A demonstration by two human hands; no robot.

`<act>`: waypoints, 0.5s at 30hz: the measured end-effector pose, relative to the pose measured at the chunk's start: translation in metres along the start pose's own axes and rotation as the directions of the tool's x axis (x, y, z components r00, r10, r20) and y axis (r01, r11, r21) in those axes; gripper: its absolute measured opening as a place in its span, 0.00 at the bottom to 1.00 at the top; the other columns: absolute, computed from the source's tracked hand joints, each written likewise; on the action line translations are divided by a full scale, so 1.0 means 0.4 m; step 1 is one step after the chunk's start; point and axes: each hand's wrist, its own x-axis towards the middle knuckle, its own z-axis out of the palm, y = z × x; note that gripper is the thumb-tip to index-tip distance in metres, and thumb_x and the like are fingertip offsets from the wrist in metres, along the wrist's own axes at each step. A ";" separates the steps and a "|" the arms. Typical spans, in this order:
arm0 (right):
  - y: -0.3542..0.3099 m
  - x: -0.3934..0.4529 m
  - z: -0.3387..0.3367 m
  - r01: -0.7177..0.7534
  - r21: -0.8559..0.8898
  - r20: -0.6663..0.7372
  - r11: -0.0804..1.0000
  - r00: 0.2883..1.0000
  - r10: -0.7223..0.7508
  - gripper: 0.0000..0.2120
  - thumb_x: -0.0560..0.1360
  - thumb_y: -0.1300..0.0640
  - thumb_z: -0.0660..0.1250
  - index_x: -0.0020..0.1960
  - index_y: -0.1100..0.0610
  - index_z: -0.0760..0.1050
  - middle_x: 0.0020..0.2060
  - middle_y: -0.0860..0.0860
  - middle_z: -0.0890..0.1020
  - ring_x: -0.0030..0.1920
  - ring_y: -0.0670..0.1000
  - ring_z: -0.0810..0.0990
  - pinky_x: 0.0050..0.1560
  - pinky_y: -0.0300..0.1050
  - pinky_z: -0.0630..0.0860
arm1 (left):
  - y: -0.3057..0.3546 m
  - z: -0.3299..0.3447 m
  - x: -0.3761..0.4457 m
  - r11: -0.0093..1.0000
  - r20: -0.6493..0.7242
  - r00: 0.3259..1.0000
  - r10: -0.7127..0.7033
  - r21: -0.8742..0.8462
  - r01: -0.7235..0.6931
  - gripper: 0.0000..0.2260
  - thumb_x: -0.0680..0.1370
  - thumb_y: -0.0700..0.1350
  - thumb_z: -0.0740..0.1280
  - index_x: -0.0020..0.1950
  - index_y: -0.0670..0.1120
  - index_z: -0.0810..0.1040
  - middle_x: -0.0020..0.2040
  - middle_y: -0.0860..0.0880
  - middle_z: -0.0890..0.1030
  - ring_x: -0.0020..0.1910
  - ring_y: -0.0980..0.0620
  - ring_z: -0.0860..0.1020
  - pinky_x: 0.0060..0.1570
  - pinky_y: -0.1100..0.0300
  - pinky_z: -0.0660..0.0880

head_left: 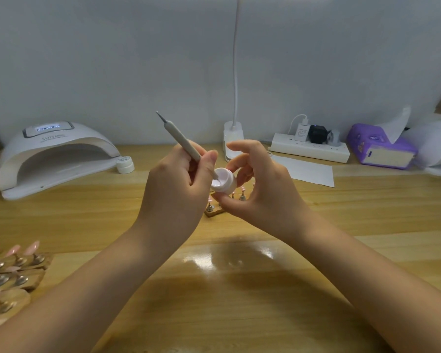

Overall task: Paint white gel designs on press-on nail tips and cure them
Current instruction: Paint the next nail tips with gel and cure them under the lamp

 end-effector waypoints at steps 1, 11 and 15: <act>0.000 0.000 0.000 0.000 -0.001 0.000 1.000 1.000 0.000 0.34 0.66 0.56 0.79 0.66 0.57 0.66 0.46 0.49 0.79 0.40 0.43 0.78 0.44 0.37 0.78 | -0.001 0.000 0.000 1.000 0.001 1.000 -0.001 0.001 0.001 0.08 0.81 0.49 0.62 0.43 0.49 0.74 0.32 0.54 0.76 0.33 0.58 0.75 0.30 0.70 0.68; 0.001 0.000 0.001 0.005 -0.007 0.004 1.000 1.000 -0.005 0.34 0.66 0.55 0.79 0.67 0.57 0.66 0.46 0.48 0.79 0.40 0.42 0.77 0.44 0.36 0.78 | -0.002 0.000 0.000 1.000 0.012 1.000 -0.009 0.002 0.009 0.09 0.81 0.50 0.62 0.43 0.49 0.74 0.31 0.53 0.76 0.32 0.57 0.74 0.30 0.68 0.68; 0.003 -0.001 0.002 0.000 -0.005 0.004 1.000 1.000 0.000 0.35 0.66 0.55 0.79 0.67 0.57 0.66 0.46 0.49 0.79 0.40 0.42 0.78 0.44 0.35 0.78 | 0.006 -0.004 0.002 1.000 -0.018 1.000 0.013 0.004 -0.013 0.08 0.81 0.49 0.62 0.41 0.54 0.72 0.32 0.54 0.76 0.33 0.56 0.76 0.29 0.68 0.69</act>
